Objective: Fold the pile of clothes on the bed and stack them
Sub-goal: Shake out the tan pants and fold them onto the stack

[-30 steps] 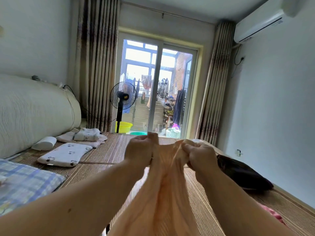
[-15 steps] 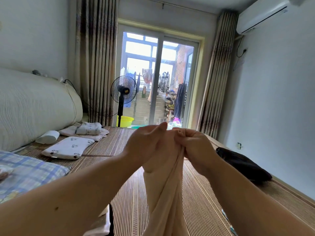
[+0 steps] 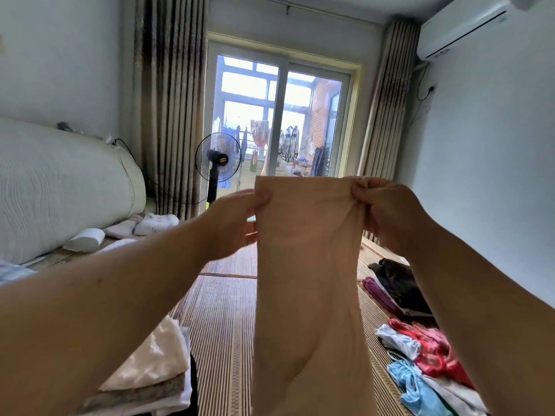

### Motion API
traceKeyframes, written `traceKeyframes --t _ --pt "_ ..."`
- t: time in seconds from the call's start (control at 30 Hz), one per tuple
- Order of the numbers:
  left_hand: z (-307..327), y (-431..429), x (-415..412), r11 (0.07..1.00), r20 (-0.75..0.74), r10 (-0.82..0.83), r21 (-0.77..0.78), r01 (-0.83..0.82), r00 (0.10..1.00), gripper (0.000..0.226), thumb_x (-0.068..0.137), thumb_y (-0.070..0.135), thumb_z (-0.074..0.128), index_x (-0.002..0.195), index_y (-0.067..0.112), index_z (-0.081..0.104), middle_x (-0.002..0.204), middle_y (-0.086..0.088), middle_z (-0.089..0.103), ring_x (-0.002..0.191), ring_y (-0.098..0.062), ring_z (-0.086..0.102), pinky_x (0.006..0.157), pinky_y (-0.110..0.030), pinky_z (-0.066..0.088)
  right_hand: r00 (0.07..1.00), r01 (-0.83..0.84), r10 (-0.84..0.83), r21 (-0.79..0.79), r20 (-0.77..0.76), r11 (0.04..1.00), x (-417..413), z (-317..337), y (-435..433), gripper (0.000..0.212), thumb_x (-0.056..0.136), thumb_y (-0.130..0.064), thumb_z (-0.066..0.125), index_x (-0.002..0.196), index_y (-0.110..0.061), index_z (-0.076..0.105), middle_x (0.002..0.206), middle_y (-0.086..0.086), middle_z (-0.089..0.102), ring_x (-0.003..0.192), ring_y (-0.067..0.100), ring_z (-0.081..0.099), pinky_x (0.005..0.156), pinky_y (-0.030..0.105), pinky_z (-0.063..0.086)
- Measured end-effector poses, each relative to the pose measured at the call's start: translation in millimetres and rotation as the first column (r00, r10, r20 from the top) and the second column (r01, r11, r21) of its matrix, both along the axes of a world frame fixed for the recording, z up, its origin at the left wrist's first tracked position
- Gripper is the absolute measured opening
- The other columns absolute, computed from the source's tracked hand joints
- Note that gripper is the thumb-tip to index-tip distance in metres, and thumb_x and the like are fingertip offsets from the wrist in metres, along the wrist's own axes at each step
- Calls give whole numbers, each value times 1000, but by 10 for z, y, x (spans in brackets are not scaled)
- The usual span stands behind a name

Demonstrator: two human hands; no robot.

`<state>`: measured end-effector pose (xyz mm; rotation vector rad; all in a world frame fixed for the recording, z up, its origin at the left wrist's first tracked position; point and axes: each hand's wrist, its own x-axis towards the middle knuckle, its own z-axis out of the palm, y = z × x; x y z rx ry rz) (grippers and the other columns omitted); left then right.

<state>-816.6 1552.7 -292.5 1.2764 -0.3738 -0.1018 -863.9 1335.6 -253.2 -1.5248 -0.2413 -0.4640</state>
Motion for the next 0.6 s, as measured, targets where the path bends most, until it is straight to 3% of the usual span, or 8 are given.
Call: traceKeyframes --t 0.07,0.17,0.23,0.3,0.37,0.43,0.53,0.6 --pt "169 -24 -15 998 39 -51 40 49 998 37 93 22 54 129 13 56 115 -7 62 100 -24 58 100 -45 40 1000 15 -15 2 0 1000 -22 46 -13 18 96 -2 49 96 -10 66 79 2 62 67 14 56 60 28 48" --pt "313 -32 -52 978 95 -118 185 99 989 39 71 21 70 109 14 65 109 -9 65 98 -24 58 100 -42 37 1000 0 0 38 16 999 -52 107 -13 18 96 -1 49 96 -9 66 80 3 63 69 14 57 61 29 48" --pt "389 -5 -58 954 140 -74 298 29 987 28 70 17 73 96 12 66 91 -3 69 82 -16 59 80 -28 42 1000 11 -11 8 25 1000 -75 127 -35 18 96 -2 50 93 -10 65 78 2 63 67 13 57 60 28 49" --pt "468 37 -32 913 184 76 382 -143 980 13 78 16 74 87 12 66 62 5 60 52 -7 47 48 -17 32 996 75 -72 -65 44 995 -92 124 -60 16 95 -5 53 86 -13 64 74 0 62 65 12 57 57 25 50" --pt "527 80 3 861 197 175 444 -247 965 11 82 20 74 87 14 66 52 6 50 41 -4 37 36 -12 25 981 179 -164 -172 101 969 -97 114 -69 16 94 -8 57 80 -15 63 69 -3 59 56 3 57 49 17 46" --pt "549 78 15 853 159 165 472 -222 973 8 88 23 68 87 16 64 47 6 54 34 -3 43 35 -11 32 960 267 -234 -250 155 931 -73 116 -72 15 93 -11 60 78 -14 64 61 -4 53 39 -2 49 38 14 36" --pt "511 12 19 856 83 127 494 -151 988 15 98 35 51 99 21 57 62 0 70 46 -11 65 43 -17 49 971 237 -226 -254 71 938 24 105 -55 17 95 -17 58 78 -17 60 61 4 45 44 13 42 41 21 32" --pt "442 -37 108 833 114 143 523 -182 983 22 100 43 43 111 27 53 83 -5 73 59 -16 71 50 -20 53 985 168 -173 -185 -10 968 118 52 -38 13 97 -19 55 84 -18 57 72 10 53 54 21 53 42 27 50"
